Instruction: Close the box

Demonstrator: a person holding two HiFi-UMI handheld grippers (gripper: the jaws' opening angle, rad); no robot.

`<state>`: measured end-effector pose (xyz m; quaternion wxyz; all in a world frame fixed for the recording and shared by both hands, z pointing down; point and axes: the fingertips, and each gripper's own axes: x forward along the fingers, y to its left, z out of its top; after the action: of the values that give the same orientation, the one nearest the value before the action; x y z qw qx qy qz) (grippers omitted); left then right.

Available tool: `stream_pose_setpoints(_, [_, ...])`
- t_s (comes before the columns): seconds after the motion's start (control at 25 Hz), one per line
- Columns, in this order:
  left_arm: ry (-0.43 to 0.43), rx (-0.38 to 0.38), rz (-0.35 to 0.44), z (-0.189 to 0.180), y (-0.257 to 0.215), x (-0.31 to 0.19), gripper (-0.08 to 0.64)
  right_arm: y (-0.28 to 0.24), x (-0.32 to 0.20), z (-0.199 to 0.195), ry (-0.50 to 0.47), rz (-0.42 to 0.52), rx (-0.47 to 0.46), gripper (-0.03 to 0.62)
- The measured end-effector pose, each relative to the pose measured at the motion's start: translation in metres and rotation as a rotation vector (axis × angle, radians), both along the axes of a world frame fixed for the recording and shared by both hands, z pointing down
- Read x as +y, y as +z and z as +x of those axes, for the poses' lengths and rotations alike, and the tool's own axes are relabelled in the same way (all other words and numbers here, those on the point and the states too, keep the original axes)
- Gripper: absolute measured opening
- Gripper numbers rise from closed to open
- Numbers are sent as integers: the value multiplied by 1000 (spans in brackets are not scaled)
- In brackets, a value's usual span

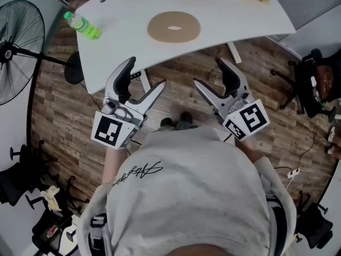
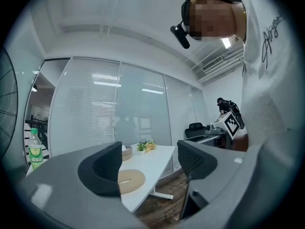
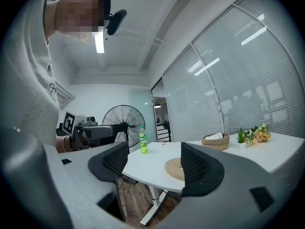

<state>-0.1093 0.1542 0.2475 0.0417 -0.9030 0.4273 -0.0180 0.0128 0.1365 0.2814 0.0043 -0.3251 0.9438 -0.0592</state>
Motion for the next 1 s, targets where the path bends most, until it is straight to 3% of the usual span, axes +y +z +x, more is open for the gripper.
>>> stream_pose_setpoints(0.32, [5,15,-3,-6,0,-5,353,-4,-2,-6,-10,14,-1,338])
stream_pose_setpoints(0.6, [-1,17,16,12,0,-12,353,-2,-8,17,-5,21,5,348])
stream_pose_setpoints(1.0, [-51,9,-34,6,18,-9,353,11,-13,15,-47,-5,-5,362])
